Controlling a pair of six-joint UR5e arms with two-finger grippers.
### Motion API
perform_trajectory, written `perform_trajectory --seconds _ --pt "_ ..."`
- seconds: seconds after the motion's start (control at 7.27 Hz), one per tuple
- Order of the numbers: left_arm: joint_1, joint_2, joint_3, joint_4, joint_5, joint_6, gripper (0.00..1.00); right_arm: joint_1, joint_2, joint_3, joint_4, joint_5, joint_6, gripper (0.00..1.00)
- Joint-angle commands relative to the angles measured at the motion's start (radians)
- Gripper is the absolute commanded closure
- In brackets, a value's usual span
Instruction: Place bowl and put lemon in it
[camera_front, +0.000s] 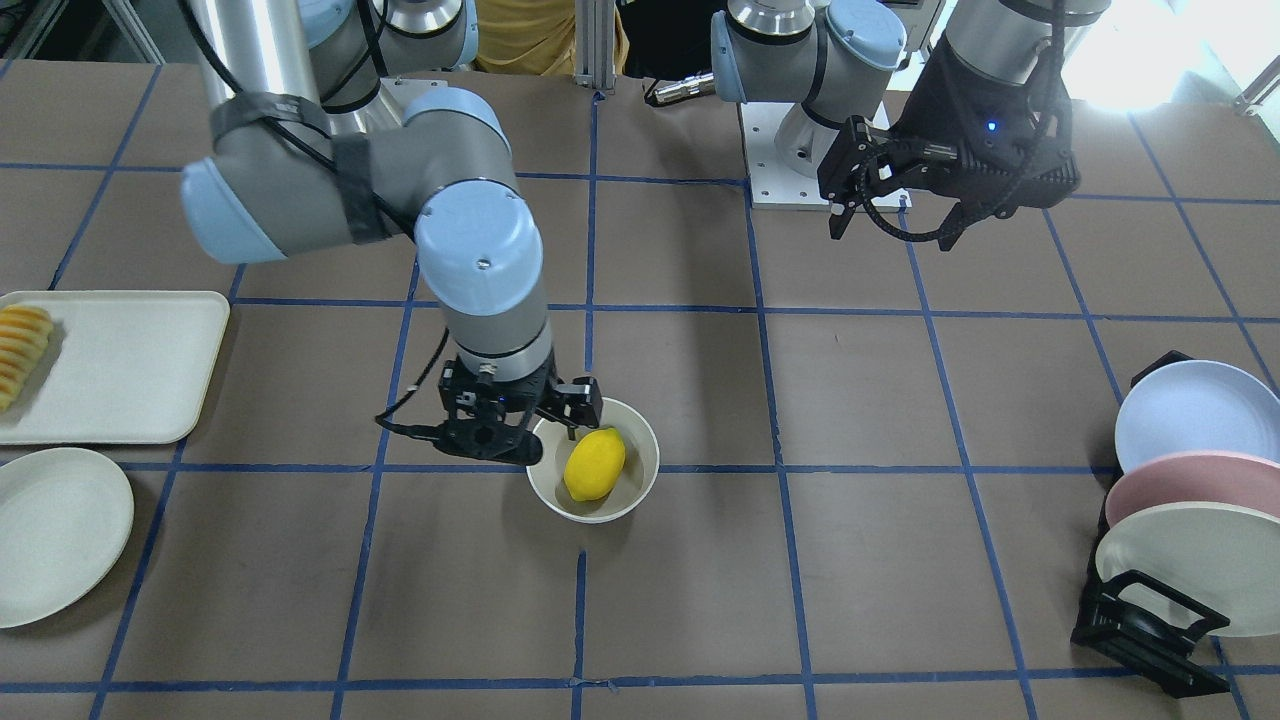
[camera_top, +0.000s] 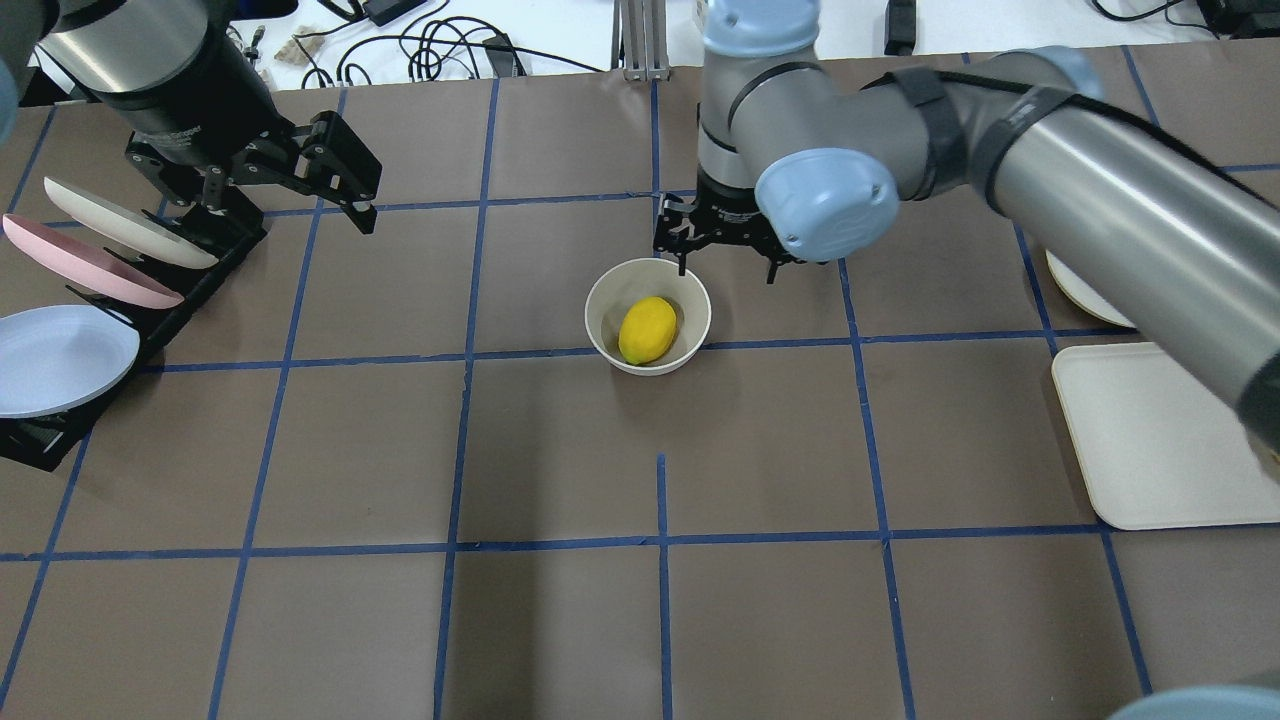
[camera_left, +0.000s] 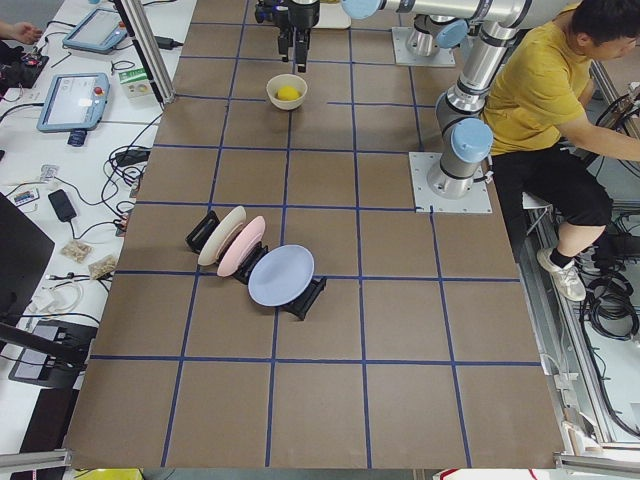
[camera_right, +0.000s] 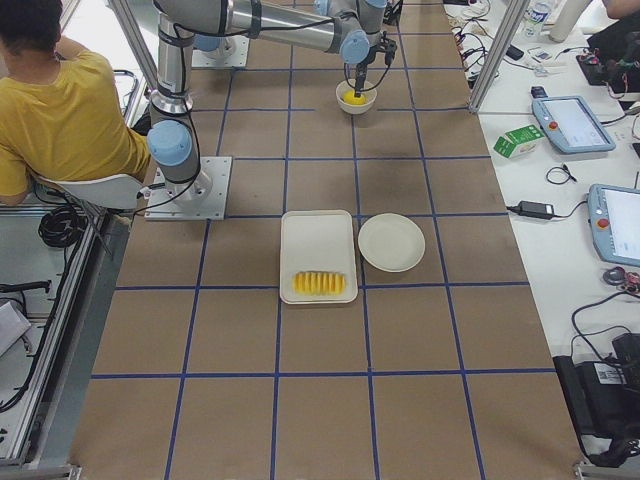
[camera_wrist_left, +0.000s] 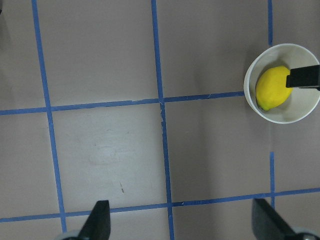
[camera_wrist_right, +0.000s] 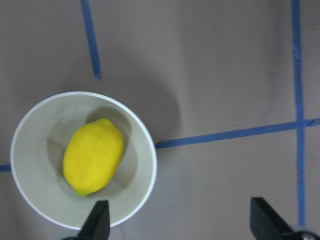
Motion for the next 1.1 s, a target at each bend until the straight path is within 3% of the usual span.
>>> perform_trajectory --seconds 0.0,0.28,0.96 --pt "-0.001 0.012 0.001 -0.026 0.017 0.0 0.0 -0.149 -0.162 0.005 0.214 -0.005 -0.154 0.0" --pt "0.0 0.016 0.001 -0.031 0.027 0.0 0.0 -0.205 -0.295 0.012 0.325 -0.005 -0.237 0.0" --pt "0.004 0.015 0.001 -0.026 0.024 0.0 0.0 -0.216 -0.339 0.012 0.359 -0.005 -0.253 0.0"
